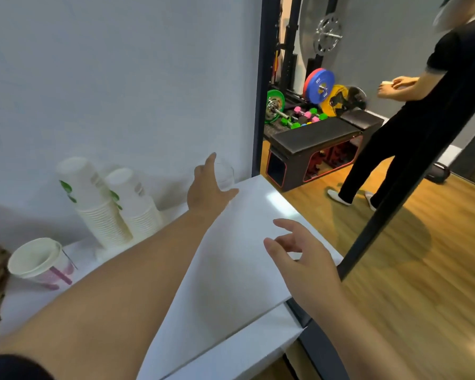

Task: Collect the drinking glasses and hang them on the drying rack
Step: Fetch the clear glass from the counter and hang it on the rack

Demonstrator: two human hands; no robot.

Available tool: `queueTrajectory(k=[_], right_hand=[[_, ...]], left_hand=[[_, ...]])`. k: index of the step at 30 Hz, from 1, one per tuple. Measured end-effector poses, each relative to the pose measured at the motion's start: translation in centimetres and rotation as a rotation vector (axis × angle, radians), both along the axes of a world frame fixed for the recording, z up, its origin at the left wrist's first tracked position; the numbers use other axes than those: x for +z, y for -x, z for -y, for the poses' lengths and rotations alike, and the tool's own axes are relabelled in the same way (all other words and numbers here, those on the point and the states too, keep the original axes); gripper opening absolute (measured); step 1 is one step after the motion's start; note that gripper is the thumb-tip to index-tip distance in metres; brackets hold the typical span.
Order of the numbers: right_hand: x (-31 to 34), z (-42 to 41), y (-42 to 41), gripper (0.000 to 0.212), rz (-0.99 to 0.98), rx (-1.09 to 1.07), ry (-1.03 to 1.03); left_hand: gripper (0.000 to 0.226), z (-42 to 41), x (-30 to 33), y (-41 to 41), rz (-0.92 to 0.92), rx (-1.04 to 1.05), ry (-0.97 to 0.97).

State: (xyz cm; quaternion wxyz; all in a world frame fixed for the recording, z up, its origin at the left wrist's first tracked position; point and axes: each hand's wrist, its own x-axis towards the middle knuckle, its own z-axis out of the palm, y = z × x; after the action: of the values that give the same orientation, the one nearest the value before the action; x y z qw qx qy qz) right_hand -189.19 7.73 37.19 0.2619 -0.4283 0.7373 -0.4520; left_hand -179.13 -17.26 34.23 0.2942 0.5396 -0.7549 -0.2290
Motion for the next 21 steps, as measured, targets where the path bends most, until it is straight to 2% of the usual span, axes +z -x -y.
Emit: queueTrajectory(k=[6,7,9,12,14,18,21], right_hand=[[-0.6,1.6,-0.1,0.029,0.072,-0.002,-0.007],[-0.5,2.0,-0.1,0.026,0.149,-0.019,0.005],[0.2,2.9,-0.2,0.026,0.433,-0.112,0.026],[1.9,3.4,-0.7,0.048,0.814,-0.185,0.040],[2.6,2.9,-1.6,0.061,0.976,-0.123,0.075],[4.2,0.7,-3.7,0.070,1.305,0.043,0.169],[5.9,-1.5,-6.2,0.071,1.482,0.155,0.190]], left_hand=[[0.107,-1.9,1.7,-0.9,-0.147,-0.005,0.012],[0.108,-2.8,2.6,-0.9,-0.157,-0.027,0.029],[0.112,-5.1,4.8,-1.0,-0.150,-0.084,0.068],[0.115,-9.5,8.2,-1.7,-0.119,-0.160,0.110],[0.115,-12.6,10.3,-2.5,-0.111,-0.198,0.124],[0.114,-18.6,13.9,-4.8,-0.109,-0.202,0.137],[0.116,-22.8,16.0,-7.2,-0.089,-0.186,0.155]])
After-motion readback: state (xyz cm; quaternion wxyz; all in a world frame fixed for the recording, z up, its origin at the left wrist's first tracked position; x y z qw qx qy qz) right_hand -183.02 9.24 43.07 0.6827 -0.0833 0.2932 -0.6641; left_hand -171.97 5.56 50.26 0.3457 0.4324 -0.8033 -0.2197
